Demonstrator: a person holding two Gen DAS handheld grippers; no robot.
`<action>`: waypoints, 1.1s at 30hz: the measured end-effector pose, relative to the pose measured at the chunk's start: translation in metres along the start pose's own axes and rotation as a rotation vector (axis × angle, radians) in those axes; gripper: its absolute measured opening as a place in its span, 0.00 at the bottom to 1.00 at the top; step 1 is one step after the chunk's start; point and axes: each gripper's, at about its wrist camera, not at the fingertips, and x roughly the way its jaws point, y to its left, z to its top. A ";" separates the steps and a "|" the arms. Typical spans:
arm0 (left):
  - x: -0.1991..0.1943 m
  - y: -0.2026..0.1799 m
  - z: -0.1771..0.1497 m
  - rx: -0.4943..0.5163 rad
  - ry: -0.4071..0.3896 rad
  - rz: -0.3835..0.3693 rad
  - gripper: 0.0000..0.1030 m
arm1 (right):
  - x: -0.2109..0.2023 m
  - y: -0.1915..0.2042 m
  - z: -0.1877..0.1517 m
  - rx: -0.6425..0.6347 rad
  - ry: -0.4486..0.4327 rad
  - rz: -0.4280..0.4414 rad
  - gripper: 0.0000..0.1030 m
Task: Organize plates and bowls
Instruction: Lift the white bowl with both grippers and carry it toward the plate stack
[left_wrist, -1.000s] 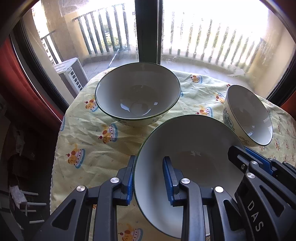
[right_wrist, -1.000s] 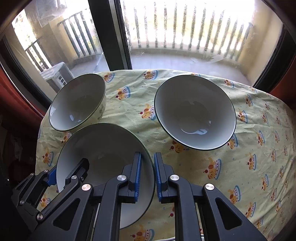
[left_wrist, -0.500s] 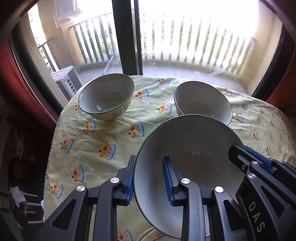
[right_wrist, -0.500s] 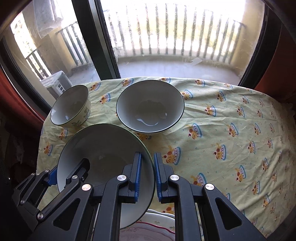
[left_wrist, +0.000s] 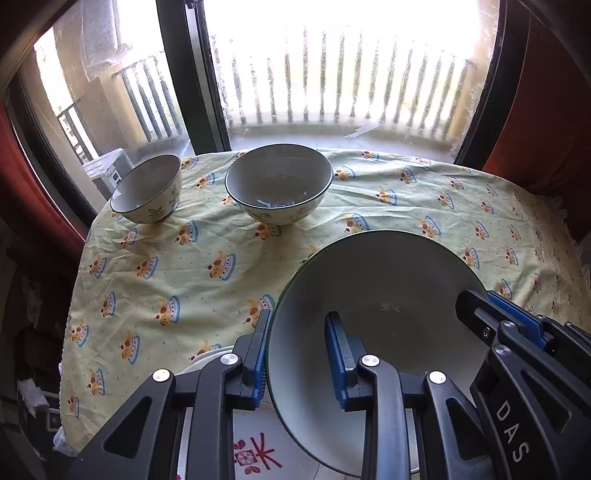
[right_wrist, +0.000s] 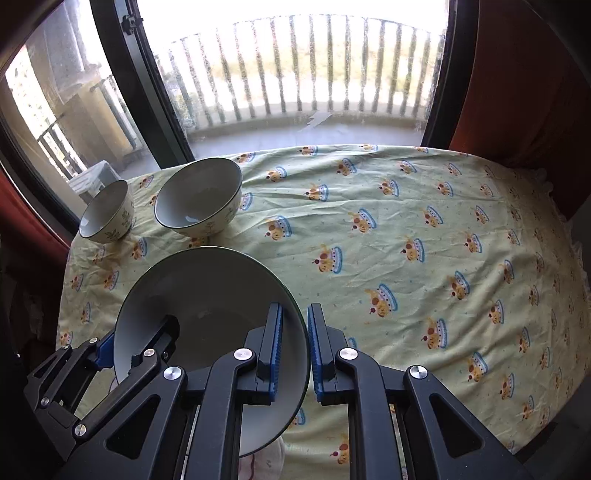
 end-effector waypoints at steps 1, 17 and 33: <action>-0.001 -0.007 -0.004 0.002 0.003 -0.004 0.26 | -0.003 -0.008 -0.005 0.004 0.000 -0.004 0.17; -0.003 -0.094 -0.062 0.006 0.038 -0.045 0.26 | -0.017 -0.105 -0.063 0.027 0.017 -0.047 0.17; 0.019 -0.098 -0.084 -0.061 0.107 -0.001 0.26 | 0.014 -0.117 -0.079 -0.027 0.077 -0.006 0.17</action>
